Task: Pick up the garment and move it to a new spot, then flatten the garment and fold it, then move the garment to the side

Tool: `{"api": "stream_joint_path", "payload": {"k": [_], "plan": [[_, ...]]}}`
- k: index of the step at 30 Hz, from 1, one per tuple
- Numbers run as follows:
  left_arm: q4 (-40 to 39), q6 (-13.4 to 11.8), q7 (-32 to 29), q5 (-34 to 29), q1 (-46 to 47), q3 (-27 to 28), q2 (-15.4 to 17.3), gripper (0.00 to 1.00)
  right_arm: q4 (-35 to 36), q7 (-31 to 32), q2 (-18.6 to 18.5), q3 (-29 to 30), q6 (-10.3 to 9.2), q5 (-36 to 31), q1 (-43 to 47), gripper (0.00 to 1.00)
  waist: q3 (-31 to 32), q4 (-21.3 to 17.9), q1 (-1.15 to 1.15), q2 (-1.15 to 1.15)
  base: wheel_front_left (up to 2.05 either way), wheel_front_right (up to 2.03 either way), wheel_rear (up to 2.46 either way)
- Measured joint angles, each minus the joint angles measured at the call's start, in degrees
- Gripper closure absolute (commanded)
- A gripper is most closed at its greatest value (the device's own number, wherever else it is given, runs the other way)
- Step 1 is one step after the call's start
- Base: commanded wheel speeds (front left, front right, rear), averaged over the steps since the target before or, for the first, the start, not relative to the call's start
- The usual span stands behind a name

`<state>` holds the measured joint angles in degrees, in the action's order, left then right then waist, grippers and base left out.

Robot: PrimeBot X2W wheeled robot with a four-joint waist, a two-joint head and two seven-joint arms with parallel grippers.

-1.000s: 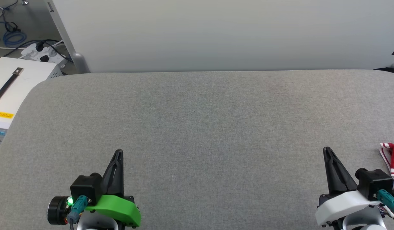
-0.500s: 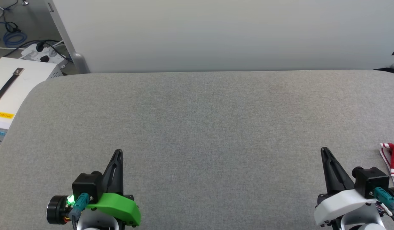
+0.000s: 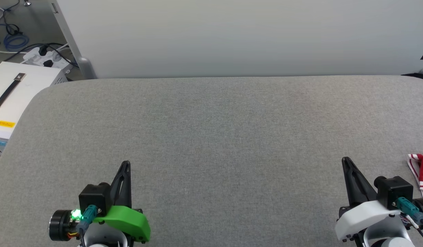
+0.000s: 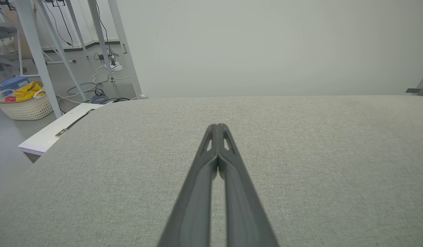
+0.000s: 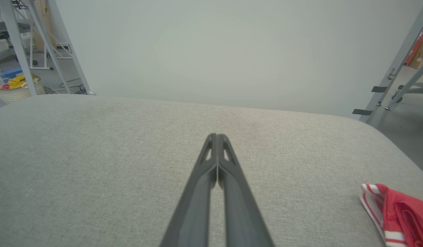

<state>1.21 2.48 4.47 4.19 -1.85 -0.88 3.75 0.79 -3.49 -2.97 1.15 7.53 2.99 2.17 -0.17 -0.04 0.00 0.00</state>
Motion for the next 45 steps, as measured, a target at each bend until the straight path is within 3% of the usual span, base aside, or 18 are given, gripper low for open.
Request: {"api": "stream_joint_path", "payload": {"k": [45], "plan": [[-1.10, -2.23, -4.52, -3.64, 0.81, 0.86, -0.53, 1.00, -0.63, 3.33, 0.13, -1.11, 0.00, -2.43, -1.21, 1.00, 0.18, 0.04, 0.00, 0.00, 0.00, 0.00, 0.00]]}}
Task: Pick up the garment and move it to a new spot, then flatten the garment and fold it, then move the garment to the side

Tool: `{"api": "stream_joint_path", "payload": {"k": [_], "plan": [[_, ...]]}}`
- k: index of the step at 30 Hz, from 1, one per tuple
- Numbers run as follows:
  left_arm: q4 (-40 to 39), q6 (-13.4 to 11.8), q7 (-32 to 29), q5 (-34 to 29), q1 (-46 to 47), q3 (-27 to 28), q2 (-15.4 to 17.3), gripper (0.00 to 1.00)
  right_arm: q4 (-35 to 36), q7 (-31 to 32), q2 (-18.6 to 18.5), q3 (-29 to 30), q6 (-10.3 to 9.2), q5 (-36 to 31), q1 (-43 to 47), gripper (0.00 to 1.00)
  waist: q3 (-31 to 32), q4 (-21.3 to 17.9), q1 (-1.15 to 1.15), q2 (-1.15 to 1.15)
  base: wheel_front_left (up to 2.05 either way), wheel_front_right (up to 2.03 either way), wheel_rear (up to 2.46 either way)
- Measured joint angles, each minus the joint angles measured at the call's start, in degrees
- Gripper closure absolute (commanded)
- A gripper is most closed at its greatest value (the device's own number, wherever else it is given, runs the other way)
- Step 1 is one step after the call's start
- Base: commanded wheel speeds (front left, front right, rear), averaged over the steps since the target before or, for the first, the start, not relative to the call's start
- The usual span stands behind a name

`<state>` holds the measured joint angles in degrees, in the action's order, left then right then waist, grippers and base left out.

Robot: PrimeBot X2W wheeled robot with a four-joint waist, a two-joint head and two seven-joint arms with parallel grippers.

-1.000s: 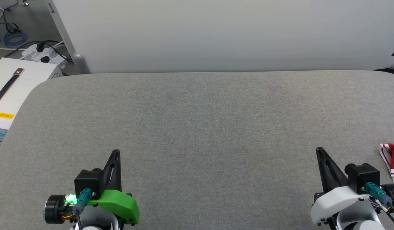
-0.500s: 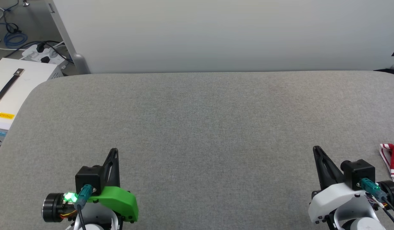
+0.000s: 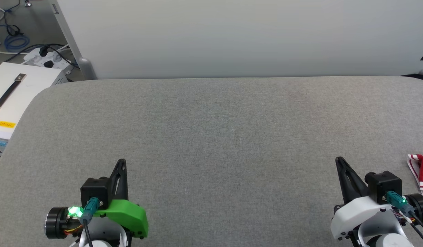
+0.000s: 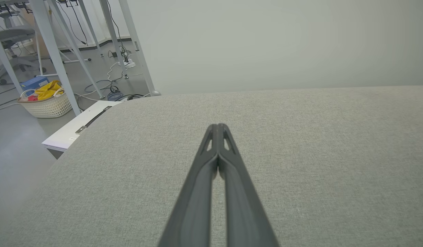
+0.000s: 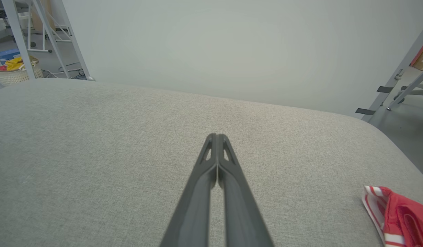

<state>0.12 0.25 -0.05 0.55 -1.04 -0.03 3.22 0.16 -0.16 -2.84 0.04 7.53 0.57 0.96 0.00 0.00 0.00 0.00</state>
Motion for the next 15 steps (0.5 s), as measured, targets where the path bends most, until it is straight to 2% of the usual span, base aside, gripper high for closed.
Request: {"api": "stream_joint_path", "payload": {"k": [15], "plan": [[-0.01, -0.01, 0.00, 0.00, 0.01, 0.01, -0.02, 1.00, -0.01, 0.00, 0.00, -0.01, 0.00, 0.00, -0.01, 1.00, 0.00, 0.00, 0.00, 0.00, 0.00, 0.00, 0.00]]}}
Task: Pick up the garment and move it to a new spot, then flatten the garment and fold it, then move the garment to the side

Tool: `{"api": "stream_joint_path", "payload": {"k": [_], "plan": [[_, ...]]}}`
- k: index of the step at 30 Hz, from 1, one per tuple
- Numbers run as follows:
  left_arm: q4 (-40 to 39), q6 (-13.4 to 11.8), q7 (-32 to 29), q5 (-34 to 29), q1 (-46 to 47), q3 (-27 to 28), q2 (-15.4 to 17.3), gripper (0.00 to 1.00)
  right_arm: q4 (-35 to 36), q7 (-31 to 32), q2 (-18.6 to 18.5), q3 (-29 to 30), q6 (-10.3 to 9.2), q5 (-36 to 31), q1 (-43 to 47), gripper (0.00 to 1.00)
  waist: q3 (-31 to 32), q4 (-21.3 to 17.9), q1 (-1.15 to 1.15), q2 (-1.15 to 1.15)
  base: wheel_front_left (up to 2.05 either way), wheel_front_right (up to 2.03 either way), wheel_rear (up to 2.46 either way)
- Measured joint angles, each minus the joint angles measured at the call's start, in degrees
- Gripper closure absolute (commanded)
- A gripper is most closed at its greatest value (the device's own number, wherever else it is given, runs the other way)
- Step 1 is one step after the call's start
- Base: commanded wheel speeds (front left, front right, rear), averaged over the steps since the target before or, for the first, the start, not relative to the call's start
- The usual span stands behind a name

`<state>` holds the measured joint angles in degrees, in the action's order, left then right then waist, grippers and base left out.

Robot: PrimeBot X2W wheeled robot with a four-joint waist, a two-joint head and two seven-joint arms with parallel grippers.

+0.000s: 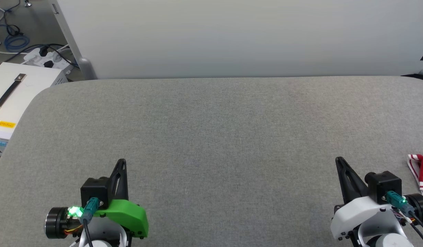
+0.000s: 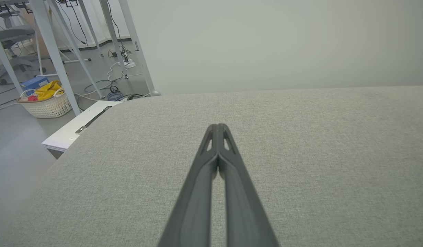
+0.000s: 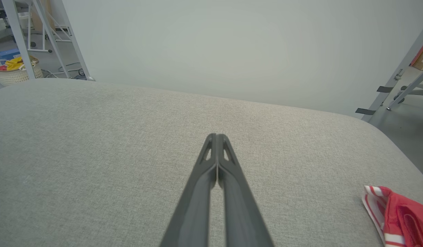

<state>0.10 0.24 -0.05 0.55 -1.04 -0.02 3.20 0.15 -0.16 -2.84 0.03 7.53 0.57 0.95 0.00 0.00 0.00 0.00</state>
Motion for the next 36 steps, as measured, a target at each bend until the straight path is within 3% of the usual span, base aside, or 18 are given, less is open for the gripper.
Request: {"api": "stream_joint_path", "payload": {"k": [36], "plan": [[0.00, 0.00, 0.00, 0.00, 0.01, 0.00, -0.01, 1.00, -0.02, 0.00, 0.00, 0.01, 0.00, -0.01, -0.01, 1.00, 0.00, 0.00, 0.00, 0.00, 0.00, 0.00, 0.00]]}}
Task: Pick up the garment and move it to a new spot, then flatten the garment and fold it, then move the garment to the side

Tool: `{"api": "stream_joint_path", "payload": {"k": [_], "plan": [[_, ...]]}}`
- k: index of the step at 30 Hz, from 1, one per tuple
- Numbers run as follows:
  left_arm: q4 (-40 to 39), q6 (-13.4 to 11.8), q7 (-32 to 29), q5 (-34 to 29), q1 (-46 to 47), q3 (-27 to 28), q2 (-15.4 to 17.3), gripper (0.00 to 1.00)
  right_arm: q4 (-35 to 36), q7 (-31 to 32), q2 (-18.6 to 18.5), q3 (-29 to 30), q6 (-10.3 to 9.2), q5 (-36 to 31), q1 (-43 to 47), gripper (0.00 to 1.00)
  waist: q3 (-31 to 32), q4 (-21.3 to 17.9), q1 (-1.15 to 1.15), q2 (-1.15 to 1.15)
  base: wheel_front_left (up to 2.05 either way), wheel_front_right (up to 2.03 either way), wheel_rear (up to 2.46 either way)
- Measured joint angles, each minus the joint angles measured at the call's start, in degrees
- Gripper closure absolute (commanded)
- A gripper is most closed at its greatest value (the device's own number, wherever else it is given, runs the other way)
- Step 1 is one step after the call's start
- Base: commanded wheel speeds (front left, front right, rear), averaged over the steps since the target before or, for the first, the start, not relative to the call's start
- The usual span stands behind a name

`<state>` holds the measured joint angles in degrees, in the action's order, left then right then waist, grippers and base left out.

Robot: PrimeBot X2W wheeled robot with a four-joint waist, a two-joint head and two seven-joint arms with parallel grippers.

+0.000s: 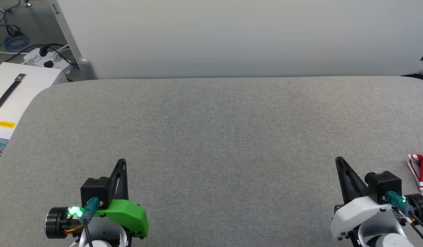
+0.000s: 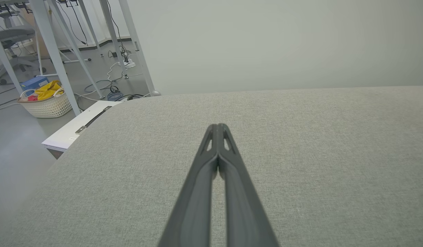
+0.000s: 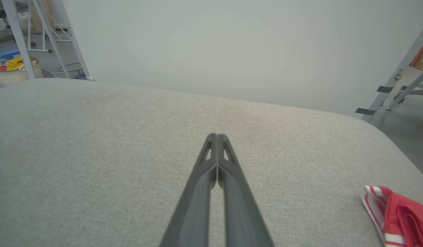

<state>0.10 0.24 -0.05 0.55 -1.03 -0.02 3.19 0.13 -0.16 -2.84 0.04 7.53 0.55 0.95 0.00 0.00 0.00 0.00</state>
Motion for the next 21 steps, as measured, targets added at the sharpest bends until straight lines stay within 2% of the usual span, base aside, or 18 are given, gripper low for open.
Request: {"api": "stream_joint_path", "payload": {"k": [21], "plan": [[0.00, 0.00, 0.00, 0.00, 0.00, 0.00, 0.00, 1.00, 0.00, 0.00, 0.00, 0.00, 0.00, 0.00, 0.00, 1.00, 0.00, 0.00, 0.00, 0.00, 0.00, 0.00, 0.00]]}}
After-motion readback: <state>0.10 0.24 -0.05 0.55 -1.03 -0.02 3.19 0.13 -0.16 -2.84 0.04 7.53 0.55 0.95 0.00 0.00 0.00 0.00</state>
